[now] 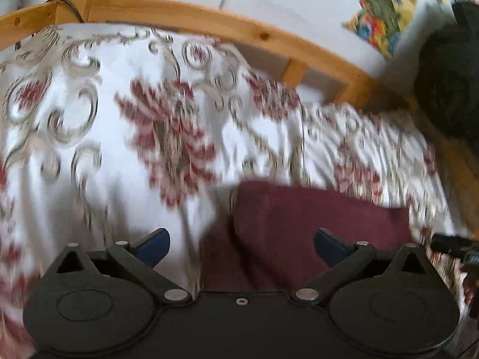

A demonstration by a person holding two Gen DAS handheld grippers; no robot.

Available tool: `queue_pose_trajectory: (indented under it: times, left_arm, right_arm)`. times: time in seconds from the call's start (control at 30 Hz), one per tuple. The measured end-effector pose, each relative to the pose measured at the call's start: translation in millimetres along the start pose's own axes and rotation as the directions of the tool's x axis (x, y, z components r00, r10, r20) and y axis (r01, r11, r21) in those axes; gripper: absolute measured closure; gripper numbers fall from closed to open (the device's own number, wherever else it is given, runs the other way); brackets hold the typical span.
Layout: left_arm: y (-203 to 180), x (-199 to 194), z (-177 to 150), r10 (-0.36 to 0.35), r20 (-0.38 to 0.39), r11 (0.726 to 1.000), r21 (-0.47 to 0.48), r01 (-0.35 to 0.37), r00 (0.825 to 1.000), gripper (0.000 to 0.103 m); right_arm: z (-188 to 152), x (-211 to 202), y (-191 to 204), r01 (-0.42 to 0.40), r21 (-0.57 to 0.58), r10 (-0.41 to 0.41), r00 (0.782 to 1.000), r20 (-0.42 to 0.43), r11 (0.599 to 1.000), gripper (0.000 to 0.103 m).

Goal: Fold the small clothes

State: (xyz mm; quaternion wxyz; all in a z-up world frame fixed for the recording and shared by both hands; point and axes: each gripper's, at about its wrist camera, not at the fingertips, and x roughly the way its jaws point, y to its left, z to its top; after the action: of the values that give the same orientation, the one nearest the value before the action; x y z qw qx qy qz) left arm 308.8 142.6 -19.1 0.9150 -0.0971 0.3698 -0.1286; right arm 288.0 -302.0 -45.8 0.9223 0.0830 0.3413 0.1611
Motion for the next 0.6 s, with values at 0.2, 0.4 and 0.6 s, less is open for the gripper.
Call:
queue_pose_trajectory:
  times: [0.2, 0.4, 0.6]
  left_arm:
    - [-32.0, -14.1, -60.7, 0.048, -0.025, 0.994, 0.097, -0.045, 0.999, 0.001]
    - [-47.8, -21.1, -84.9, 0.117, -0.015, 0.986, 0.121, -0.114, 0.993, 0.028]
    - [-47.5, -20.2, -81.8, 0.067, -0.018, 0.997, 0.032, -0.067, 0.998, 0.050]
  right_arm:
    - [-61.2, -36.4, 29.8, 0.044, 0.038, -0.047, 0.995, 0.083, 0.998, 0.000]
    - [-83.3, -47.1, 25.0, 0.026, 0.131, -0.044, 0.990, 0.134, 0.991, 0.029]
    - [-84.9, -42.1, 15.1, 0.010, 0.194, -0.037, 0.991, 0.132, 0.981, 0.044]
